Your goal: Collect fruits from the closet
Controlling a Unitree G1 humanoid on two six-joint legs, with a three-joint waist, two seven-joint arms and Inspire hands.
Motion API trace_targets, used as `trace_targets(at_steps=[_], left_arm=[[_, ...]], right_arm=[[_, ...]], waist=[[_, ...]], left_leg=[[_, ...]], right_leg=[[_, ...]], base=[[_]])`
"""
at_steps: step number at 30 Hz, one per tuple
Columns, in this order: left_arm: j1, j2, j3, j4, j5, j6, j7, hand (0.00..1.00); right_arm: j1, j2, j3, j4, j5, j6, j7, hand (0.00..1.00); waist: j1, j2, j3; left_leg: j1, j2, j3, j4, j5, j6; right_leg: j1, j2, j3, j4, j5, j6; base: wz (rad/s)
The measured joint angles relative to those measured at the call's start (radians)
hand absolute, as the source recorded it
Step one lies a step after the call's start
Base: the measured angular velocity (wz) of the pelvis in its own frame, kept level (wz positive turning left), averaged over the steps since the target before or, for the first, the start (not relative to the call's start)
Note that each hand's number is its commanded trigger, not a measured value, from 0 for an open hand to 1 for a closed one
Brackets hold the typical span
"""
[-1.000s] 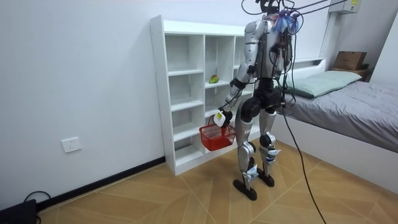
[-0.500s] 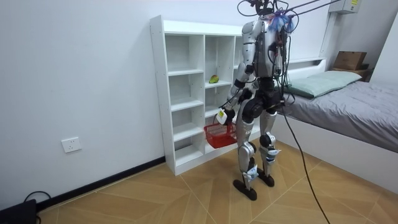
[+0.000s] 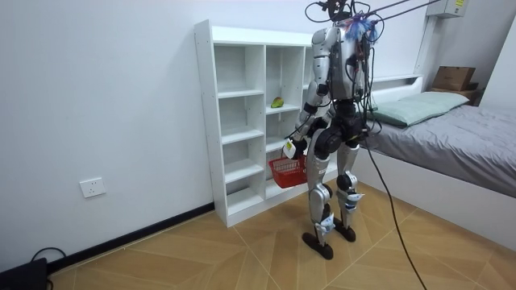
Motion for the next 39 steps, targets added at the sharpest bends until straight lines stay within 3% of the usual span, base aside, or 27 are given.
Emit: trace_targets(at_steps=[6, 16, 26, 30, 39], left_arm=[[-0.001, 0.0, -0.04, -0.012, -0.004, 0.0, -0.015, 1.0], [-0.012, -0.018, -0.095, -0.028, -0.008, -0.003, -0.052, 1.0], [-0.02, -0.03, -0.111, -0.027, -0.045, -0.003, -0.06, 1.0], [-0.035, -0.036, -0.112, -0.027, -0.045, -0.003, -0.06, 1.0], [-0.057, -0.036, -0.143, -0.027, -0.067, -0.003, -0.062, 1.0]], right_arm=[[-0.013, 0.011, 0.024, 0.053, 0.073, 0.001, 0.002, 1.0], [-0.052, 0.028, 0.058, 0.131, 0.264, 0.007, 0.033, 1.0], [-0.068, 0.04, 0.08, 0.169, 0.275, 0.014, 0.035, 1.0], [-0.075, 0.045, 0.08, 0.171, 0.275, 0.015, 0.036, 1.0], [-0.08, 0.046, 0.087, 0.171, 0.275, 0.015, 0.038, 1.0]], waist=[[0.004, 0.02, 0.0034], [0.004, 0.021, 0.0033], [0.002, 0.02, 0.0051], [0.004, 0.021, 0.0187], [0.002, 0.02, 0.0183]], left_leg=[[-0.007, 0.007, 0.009, 0.001, 0.002, 0.001], [-0.008, 0.006, 0.009, 0.0, 0.007, 0.001], [-0.007, 0.006, 0.013, -0.002, 0.007, 0.001], [-0.009, 0.007, 0.013, -0.003, 0.007, 0.001], [-0.017, 0.008, 0.022, -0.002, 0.008, 0.0]], right_leg=[[-0.019, -0.004, -0.002, 0.022, 0.0, 0.0], [-0.024, -0.004, -0.001, 0.024, 0.001, -0.002], [-0.027, -0.003, 0.008, 0.024, 0.001, -0.002], [-0.031, -0.001, 0.013, 0.026, 0.001, -0.002], [-0.046, -0.001, 0.019, 0.036, 0.001, -0.002]], base=[[-0.03], [0.0], [0.0], [-0.02], [-0.01]])
